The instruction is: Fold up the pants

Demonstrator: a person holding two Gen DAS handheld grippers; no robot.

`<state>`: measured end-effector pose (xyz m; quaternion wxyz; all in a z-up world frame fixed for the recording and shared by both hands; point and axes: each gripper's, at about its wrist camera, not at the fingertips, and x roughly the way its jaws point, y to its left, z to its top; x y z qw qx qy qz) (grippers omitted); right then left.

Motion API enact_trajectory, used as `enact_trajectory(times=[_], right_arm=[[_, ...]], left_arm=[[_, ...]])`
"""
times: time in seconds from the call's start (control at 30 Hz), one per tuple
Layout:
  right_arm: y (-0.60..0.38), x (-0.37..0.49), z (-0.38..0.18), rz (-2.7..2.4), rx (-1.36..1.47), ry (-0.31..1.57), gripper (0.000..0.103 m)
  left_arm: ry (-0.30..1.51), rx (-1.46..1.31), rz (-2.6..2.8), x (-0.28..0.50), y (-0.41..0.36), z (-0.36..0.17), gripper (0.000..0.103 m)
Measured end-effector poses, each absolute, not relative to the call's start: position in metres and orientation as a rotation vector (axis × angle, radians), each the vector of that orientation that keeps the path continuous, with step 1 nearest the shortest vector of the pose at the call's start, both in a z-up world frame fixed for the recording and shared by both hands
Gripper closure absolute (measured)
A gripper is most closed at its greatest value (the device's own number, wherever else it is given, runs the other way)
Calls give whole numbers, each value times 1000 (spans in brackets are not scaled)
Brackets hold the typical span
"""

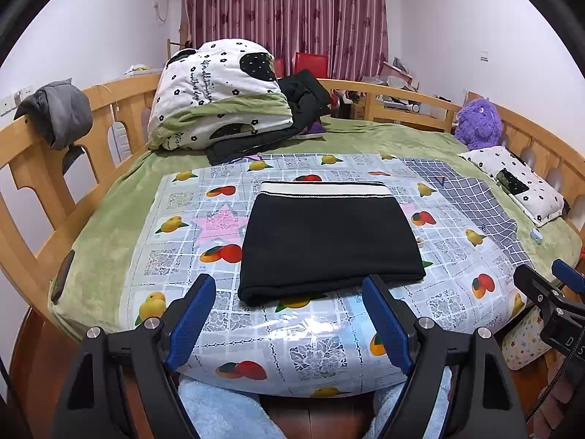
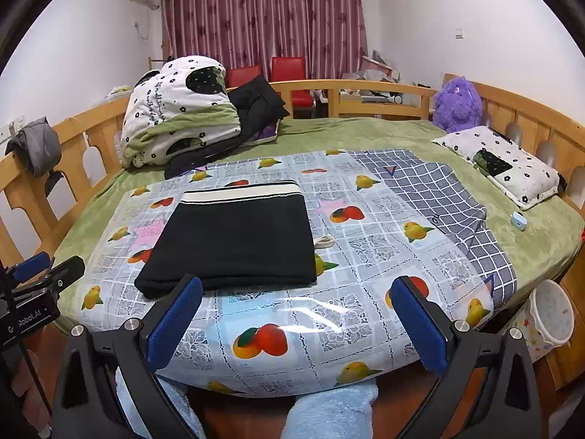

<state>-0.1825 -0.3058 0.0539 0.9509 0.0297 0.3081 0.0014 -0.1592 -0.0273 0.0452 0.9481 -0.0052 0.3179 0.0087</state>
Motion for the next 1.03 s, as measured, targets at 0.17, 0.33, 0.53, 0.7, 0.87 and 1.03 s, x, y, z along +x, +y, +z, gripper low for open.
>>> enact_trajectory(times=[0.17,0.33,0.53,0.7,0.87,1.03], right_arm=[[-305,-184,55,-1,62,623,2],[-304,-187,58,-6,63,618,2],[-302,-190,60,-11,64,611,2],[-302,-190,61,-13,61,610,2],[-301,-190,63,-11,62,609,2],[-299,-189,65,-12,56,609,2]], left_arm=[[646,-11,17,-159,-27,45,22],[645,-11,18,-160,-27,46,22],[643,-13,18,-159,-26,45,22],[640,-17,24,-161,-26,48,22],[634,-19,32,-164,-26,53,22],[631,-18,47,-164,-27,56,22]])
